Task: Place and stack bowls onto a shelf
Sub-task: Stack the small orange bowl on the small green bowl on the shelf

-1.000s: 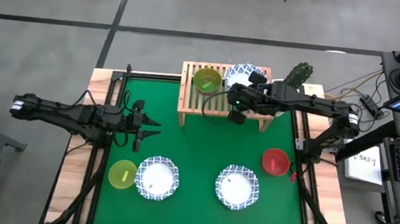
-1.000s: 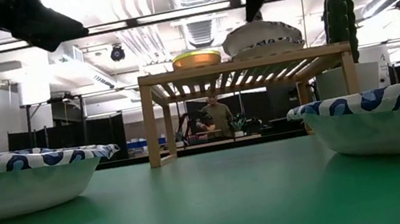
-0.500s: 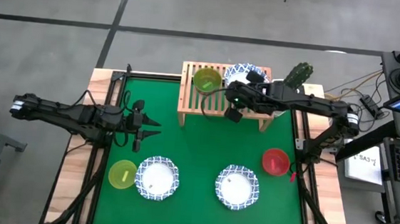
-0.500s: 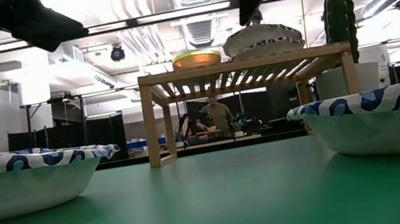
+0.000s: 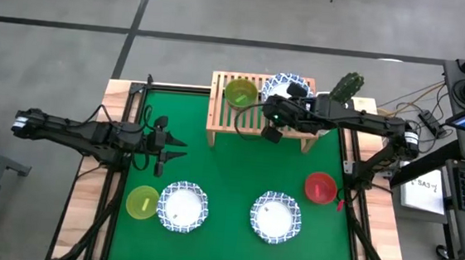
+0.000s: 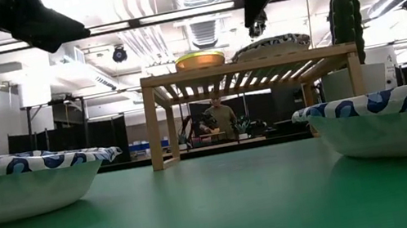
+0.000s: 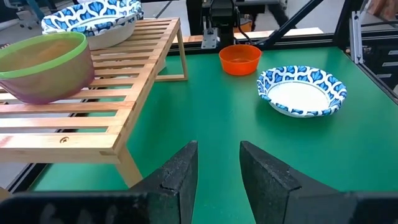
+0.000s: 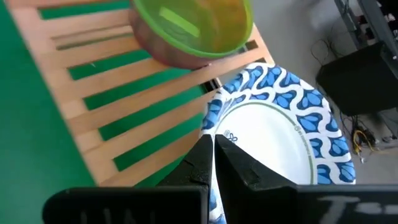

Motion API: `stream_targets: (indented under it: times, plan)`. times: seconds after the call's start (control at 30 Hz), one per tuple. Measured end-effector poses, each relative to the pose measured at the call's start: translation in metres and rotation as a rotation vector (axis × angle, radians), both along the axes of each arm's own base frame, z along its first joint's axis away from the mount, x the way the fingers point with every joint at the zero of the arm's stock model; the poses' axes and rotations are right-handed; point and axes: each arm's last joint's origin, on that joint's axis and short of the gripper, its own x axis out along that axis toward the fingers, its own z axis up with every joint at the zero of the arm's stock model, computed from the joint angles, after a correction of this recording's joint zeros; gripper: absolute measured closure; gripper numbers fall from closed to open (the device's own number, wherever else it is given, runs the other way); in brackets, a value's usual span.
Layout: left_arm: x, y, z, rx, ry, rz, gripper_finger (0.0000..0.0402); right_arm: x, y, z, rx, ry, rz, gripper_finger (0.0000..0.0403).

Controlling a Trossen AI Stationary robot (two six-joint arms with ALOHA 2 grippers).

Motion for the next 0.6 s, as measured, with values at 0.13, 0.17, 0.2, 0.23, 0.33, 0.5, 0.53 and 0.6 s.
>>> stream_targets:
  times: [0.13,0.17,0.2,0.23,0.33,0.5,0.53,0.6]
  plan:
    - [0.001,0.0,-0.001,0.0,0.004,0.0,0.03,-0.006,0.014,0.009,0.051,-0.057,0.046,0.0394]
    - [0.001,0.0,-0.001,0.0,0.006,0.001,0.0299,-0.008,0.018,0.012,0.079,-0.079,0.061,0.0394]
    - [0.001,0.0,-0.001,0.001,0.009,0.0,0.0299,-0.01,0.024,0.015,0.117,-0.103,0.079,0.0394]
    - [0.002,0.0,-0.002,0.001,0.012,0.0,0.0299,-0.012,0.029,0.017,0.168,-0.127,0.1,0.0394]
    - [0.004,0.0,-0.003,0.002,0.022,0.001,0.0299,-0.014,0.046,0.02,0.351,-0.184,0.159,0.0394]
    - [0.007,-0.001,-0.004,0.005,0.029,0.005,0.0299,-0.015,0.076,0.015,0.579,-0.218,0.133,0.0394]
    - [0.007,-0.001,-0.005,0.005,0.032,0.005,0.0299,-0.015,0.081,0.013,0.604,-0.22,0.113,0.0394]
    - [0.008,-0.001,-0.005,0.006,0.035,0.007,0.0299,-0.015,0.093,0.006,0.644,-0.207,0.084,0.0391]
